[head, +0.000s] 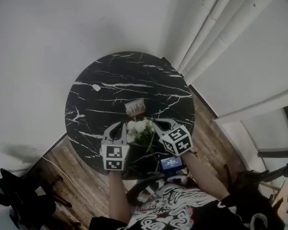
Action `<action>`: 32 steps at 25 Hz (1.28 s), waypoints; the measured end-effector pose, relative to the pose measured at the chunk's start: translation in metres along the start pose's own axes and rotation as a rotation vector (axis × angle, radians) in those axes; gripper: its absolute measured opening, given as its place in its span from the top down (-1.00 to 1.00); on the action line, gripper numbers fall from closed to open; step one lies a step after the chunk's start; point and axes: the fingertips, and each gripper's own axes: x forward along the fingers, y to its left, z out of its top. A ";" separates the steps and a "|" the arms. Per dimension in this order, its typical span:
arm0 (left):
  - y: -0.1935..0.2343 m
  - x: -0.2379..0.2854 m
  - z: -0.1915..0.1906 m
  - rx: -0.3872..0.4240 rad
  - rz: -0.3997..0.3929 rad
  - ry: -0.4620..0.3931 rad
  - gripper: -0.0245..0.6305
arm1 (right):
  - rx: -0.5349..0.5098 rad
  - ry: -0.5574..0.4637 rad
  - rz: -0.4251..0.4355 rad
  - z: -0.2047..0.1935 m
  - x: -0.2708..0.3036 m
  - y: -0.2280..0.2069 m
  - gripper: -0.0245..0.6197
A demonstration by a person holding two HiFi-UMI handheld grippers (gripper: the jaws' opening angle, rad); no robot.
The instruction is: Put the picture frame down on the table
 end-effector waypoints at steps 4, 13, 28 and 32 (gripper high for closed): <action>-0.010 -0.018 0.007 0.025 0.002 -0.032 0.88 | -0.016 -0.057 -0.013 0.010 -0.016 0.014 0.86; -0.038 -0.052 0.022 0.009 -0.023 -0.106 0.88 | -0.045 -0.140 -0.023 0.025 -0.056 0.042 0.86; -0.071 -0.112 0.033 -0.014 0.109 -0.122 0.88 | -0.059 -0.288 0.020 0.041 -0.121 0.070 0.87; -0.090 -0.125 0.029 -0.062 0.127 -0.134 0.88 | -0.053 -0.304 0.009 0.028 -0.140 0.074 0.87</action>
